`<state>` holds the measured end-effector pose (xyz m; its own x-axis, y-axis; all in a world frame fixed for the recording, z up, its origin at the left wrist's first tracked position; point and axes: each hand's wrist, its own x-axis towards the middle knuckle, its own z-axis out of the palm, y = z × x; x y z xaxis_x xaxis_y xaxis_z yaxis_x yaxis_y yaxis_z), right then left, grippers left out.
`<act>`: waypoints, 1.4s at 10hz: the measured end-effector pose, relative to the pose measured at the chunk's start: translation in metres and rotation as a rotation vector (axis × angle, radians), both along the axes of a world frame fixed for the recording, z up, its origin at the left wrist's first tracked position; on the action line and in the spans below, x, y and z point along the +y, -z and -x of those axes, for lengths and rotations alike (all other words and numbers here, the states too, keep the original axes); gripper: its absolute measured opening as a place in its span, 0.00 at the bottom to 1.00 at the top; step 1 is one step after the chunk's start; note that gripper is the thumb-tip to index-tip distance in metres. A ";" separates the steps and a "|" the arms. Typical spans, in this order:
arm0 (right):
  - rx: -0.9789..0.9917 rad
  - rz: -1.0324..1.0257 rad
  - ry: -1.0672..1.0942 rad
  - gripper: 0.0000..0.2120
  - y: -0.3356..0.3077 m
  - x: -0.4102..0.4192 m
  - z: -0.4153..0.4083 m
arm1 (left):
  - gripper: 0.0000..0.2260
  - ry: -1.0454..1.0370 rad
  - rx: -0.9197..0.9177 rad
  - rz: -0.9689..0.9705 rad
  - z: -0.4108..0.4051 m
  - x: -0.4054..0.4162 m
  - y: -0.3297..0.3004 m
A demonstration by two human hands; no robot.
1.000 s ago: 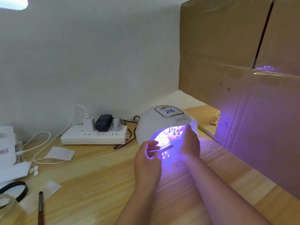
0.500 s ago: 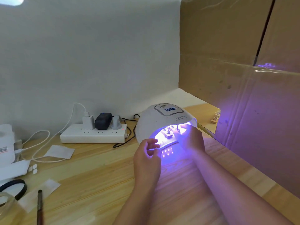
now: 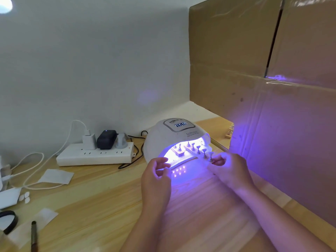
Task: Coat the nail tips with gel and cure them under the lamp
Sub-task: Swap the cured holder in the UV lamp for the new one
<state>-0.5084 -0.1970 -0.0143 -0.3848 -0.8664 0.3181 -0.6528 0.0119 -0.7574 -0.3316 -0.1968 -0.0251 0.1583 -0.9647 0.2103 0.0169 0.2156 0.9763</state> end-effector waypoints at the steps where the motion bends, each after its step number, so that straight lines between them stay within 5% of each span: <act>1: -0.008 0.039 0.093 0.09 -0.001 0.022 0.023 | 0.15 0.003 -0.001 0.011 -0.001 0.001 -0.001; 4: -0.009 0.055 0.262 0.06 0.000 0.015 0.029 | 0.15 0.000 0.048 -0.008 -0.003 0.005 -0.003; 5: 0.041 0.021 0.332 0.13 -0.004 -0.001 0.025 | 0.15 -0.003 0.051 -0.017 -0.003 0.004 -0.002; 9: 0.325 -0.323 0.558 0.15 0.002 -0.042 0.011 | 0.15 -0.007 0.080 -0.038 -0.002 0.001 -0.002; 14: 0.401 -0.252 0.467 0.19 0.008 -0.042 0.010 | 0.14 0.021 0.060 -0.046 -0.004 0.003 -0.002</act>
